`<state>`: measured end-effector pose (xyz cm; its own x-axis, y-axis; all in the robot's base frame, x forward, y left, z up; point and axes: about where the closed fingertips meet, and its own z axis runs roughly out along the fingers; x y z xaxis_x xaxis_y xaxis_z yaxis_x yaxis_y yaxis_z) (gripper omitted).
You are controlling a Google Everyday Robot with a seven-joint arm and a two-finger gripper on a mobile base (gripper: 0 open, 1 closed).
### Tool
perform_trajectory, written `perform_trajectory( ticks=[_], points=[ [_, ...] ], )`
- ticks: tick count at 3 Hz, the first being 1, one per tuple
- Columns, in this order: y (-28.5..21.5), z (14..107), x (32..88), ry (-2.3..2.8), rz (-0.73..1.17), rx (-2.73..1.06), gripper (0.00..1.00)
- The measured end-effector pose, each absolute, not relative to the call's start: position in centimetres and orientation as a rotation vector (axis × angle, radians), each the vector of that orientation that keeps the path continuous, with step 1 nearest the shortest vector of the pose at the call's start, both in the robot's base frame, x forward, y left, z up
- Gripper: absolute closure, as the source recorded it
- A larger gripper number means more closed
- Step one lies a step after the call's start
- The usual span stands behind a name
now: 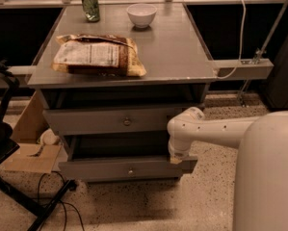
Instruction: Open middle drawer
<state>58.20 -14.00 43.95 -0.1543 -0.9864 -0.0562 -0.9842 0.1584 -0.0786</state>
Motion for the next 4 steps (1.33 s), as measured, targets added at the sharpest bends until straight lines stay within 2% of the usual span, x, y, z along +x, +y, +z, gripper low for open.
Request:
perform_trajectory(
  ticks=[3, 4],
  points=[
    [-14.7, 44.2, 56.3, 2.346, -0.009, -1.977, 1.00],
    [-15.5, 44.0, 54.3, 2.378, 0.019, -1.976, 0.75]
  ],
)
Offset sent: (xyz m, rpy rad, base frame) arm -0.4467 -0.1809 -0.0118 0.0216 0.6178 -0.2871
